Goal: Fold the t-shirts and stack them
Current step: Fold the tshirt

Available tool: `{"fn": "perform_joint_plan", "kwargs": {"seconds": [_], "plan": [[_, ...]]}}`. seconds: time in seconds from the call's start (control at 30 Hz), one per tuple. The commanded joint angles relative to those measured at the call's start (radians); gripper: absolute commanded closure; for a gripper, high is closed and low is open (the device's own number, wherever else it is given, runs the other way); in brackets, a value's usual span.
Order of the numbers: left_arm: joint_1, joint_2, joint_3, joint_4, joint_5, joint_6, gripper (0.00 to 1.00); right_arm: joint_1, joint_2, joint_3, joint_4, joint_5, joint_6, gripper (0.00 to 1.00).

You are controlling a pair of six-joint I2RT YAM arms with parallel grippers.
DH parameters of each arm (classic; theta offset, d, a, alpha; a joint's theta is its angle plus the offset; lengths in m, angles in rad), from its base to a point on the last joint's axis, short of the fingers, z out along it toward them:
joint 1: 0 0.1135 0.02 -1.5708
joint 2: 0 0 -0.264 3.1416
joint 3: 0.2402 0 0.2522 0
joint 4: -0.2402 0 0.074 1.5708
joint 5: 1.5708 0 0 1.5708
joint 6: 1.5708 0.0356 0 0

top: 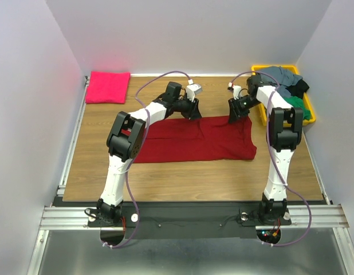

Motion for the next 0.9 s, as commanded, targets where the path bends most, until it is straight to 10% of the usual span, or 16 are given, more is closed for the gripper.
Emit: {"fn": "perform_joint_plan", "kwargs": {"seconds": [0.0,0.1,0.33,0.5,0.53,0.63,0.87], "plan": [[0.003,-0.011,-0.007,0.037,0.043,-0.010,0.61,-0.008,0.031,0.054,0.017,-0.037,0.022,0.79],[0.003,-0.011,-0.018,0.036,0.038,-0.016,0.67,-0.007,0.029,0.057,0.018,-0.008,0.025,0.99],[0.007,-0.047,-0.059,0.040,0.021,-0.013,0.68,-0.031,-0.035,0.011,0.043,0.015,-0.003,0.99],[0.013,-0.090,-0.088,0.043,0.012,-0.011,0.63,-0.031,-0.028,0.029,0.044,0.048,0.008,0.83],[0.015,-0.102,-0.094,0.045,0.012,-0.011,0.62,-0.031,-0.029,0.028,0.043,0.048,0.014,0.64],[0.025,-0.124,-0.114,0.048,0.029,-0.017,0.60,-0.031,-0.040,0.029,0.043,0.034,0.029,0.53],[0.012,-0.106,-0.093,0.072,0.064,-0.048,0.58,-0.031,-0.023,0.075,0.044,-0.009,0.078,0.53]]}}
